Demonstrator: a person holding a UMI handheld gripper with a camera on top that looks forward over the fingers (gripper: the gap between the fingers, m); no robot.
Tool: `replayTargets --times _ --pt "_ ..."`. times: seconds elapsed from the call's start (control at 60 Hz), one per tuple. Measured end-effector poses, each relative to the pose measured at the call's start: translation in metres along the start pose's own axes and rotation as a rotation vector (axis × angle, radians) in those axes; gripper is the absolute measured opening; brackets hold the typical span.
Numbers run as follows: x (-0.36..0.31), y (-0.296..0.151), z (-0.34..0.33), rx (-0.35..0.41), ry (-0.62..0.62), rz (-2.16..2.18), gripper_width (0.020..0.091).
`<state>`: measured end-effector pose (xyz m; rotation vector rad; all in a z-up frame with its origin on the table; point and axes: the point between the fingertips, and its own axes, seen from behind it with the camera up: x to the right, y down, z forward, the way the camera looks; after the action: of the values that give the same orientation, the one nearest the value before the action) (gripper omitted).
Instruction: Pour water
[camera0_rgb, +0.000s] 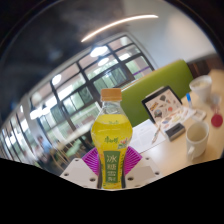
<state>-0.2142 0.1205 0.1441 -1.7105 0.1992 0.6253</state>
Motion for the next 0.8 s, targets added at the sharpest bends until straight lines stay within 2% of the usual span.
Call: replayTargets --times 0.133,0.167,0.25,0.45,0.683,0.8 --pt "0.030 -0.030 -0.012 0.060 -0.115 0.570 0.0257" --pt "0.025 -0.035 -0.020 0.077 -0.100 0.711 0.0258" --pt "0.061 -0.042 -0.012 0.093 -0.124 0.961 0.0257" --pt "0.088 -0.055 -0.022 0.177 -0.140 1.375 0.0263" --pt "0.089 -0.062 -0.015 0.166 -0.182 1.528 0.0263" --pt "0.083 -0.061 -0.015 0.127 -0.201 1.460 0.0262"
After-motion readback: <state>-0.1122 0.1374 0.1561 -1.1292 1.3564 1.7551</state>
